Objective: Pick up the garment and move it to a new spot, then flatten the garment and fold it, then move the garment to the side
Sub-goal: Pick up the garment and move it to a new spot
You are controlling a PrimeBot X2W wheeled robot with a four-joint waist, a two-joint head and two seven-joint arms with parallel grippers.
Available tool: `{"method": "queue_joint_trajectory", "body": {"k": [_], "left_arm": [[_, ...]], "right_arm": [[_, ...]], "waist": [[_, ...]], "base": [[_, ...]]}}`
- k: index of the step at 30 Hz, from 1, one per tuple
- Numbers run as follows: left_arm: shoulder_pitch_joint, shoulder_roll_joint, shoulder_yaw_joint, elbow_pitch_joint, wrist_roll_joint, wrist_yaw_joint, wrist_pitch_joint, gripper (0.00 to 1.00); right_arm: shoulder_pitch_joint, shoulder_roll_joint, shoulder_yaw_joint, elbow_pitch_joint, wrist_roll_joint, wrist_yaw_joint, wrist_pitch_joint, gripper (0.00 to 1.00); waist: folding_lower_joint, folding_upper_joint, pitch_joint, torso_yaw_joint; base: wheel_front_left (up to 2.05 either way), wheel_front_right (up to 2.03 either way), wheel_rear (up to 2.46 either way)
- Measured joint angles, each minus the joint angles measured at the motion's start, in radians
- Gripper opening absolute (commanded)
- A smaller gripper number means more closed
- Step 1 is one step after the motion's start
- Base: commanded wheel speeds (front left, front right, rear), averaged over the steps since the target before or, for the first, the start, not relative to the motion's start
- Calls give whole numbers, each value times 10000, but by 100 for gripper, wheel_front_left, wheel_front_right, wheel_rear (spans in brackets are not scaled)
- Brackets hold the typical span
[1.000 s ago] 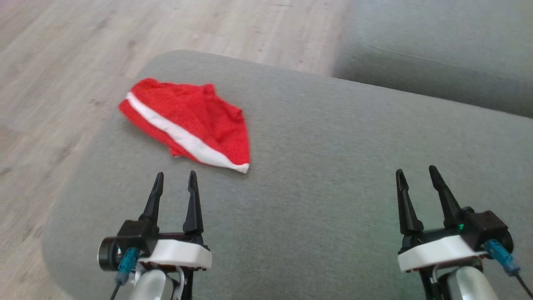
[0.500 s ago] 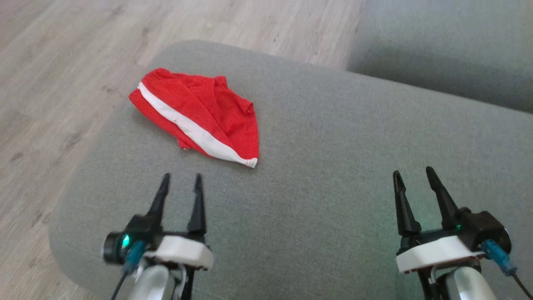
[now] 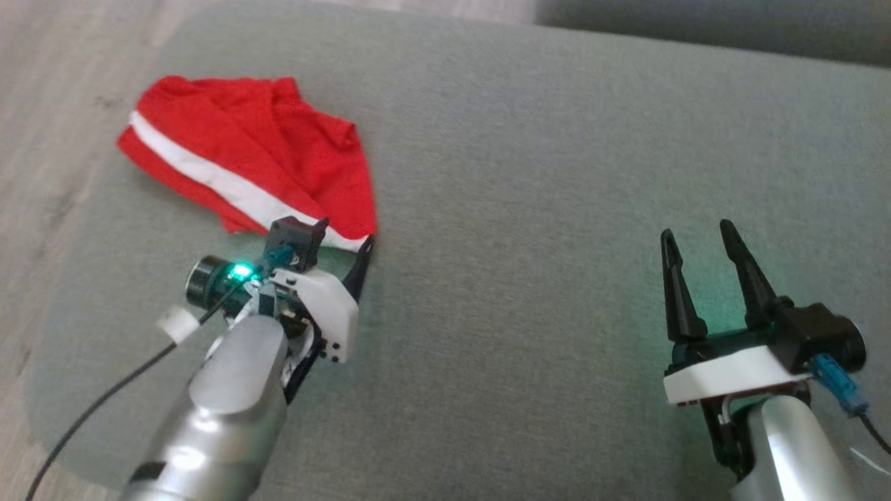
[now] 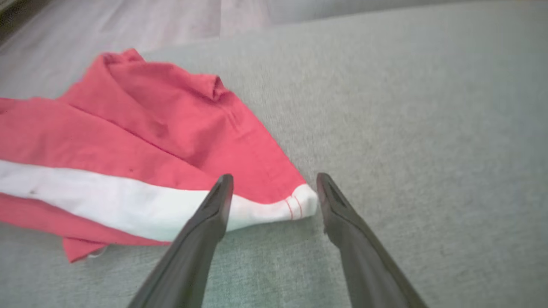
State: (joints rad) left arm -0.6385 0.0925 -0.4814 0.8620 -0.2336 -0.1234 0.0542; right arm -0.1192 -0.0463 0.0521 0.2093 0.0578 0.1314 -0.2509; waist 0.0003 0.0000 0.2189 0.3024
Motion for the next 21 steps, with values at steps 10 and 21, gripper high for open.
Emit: {"method": "queue_joint_trajectory", "body": {"k": [10, 21], "left_arm": [[-952, 29, -437, 1308, -44, -59, 240, 0], [-1142, -38, -479, 1555, -221, 146, -1672, 0]], "right_arm": [[-192, -4, -35, -42, -67, 0, 0, 100], [-193, -4, 33, 151, -35, 0, 0, 100]], "waist": [[-2, 0, 633, -658], [-3, 0, -8, -897]], "base": [[0, 0, 0], [0, 0, 0]]}}
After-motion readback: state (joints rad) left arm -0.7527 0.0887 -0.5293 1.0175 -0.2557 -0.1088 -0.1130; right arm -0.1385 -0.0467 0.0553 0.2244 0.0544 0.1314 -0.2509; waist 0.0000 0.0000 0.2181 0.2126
